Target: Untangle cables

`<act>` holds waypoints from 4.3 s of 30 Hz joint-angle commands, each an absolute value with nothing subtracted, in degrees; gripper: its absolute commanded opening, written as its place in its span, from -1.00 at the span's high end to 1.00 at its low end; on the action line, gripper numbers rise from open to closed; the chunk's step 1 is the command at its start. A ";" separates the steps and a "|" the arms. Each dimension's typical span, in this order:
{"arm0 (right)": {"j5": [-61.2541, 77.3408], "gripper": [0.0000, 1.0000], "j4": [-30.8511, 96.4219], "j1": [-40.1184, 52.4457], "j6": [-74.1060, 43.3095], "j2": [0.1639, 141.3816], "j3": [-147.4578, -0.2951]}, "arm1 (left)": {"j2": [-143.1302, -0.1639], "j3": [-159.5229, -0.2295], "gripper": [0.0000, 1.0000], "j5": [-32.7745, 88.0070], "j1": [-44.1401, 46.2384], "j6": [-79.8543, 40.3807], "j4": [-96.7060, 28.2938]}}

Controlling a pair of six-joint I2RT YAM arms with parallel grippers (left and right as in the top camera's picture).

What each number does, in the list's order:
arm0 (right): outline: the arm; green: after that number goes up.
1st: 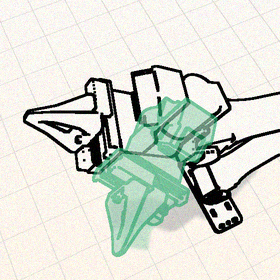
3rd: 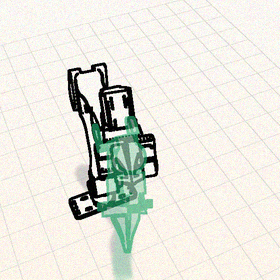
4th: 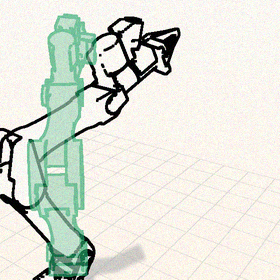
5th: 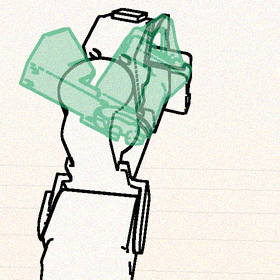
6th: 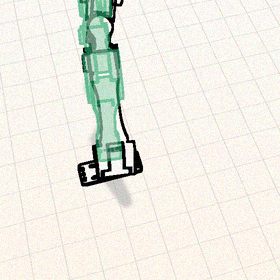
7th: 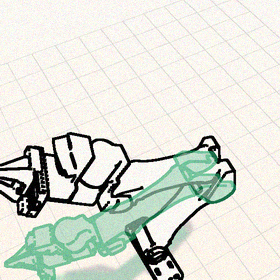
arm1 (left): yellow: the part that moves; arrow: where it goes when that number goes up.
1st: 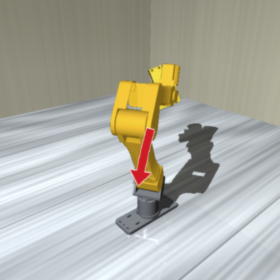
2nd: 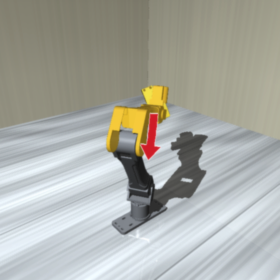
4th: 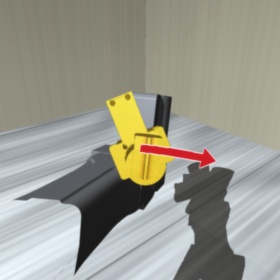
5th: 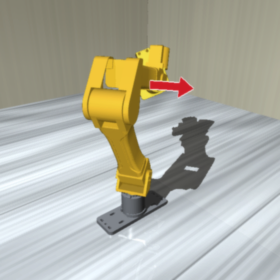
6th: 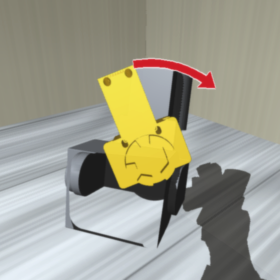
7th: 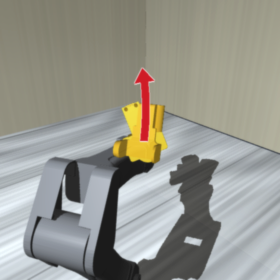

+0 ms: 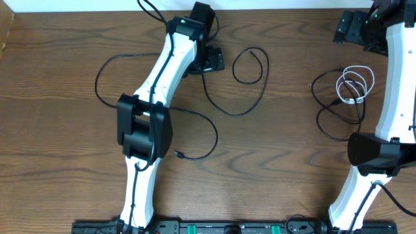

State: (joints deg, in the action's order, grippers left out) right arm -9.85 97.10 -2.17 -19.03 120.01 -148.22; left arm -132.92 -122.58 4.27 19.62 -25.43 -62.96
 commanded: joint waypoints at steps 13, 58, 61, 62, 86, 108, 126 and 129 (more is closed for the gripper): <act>-9.91 -0.98 97.27 -1.93 -18.59 120.38 -148.35 | -140.33 -122.80 -0.45 3.36 19.49 -28.80 -56.40; -9.91 -0.98 97.27 -1.93 -18.59 120.36 -148.35 | -103.72 -122.89 0.85 3.03 -10.26 -24.67 -71.79; -9.91 -0.99 97.27 -1.93 -18.59 120.36 -148.35 | -100.95 -122.89 0.85 0.51 -16.88 -24.75 -73.23; -9.91 -0.98 97.27 -1.93 -18.59 120.38 -148.35 | -100.33 -122.89 0.85 -0.51 -19.07 -24.75 -73.65; -9.91 -0.98 97.27 -1.93 -18.59 120.36 -148.35 | -106.76 -112.99 -0.93 -2.35 -45.58 -31.81 -72.36; -9.91 -0.98 97.27 -1.93 -18.59 120.38 -148.35 | -113.58 -110.85 -0.96 8.71 -31.27 -18.15 -77.10; -9.91 -0.98 97.27 -1.93 -18.59 120.38 -148.35 | -113.93 -95.79 -0.96 3.60 -2.02 -10.90 -74.59; -9.91 -0.99 97.27 -1.93 -18.59 120.36 -148.35 | -113.97 -92.36 -0.96 3.60 0.12 -11.66 -70.91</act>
State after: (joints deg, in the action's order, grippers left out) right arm -9.87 97.10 -2.17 -19.00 120.01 -148.22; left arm -114.65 -94.72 5.65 -0.97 -11.64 -72.34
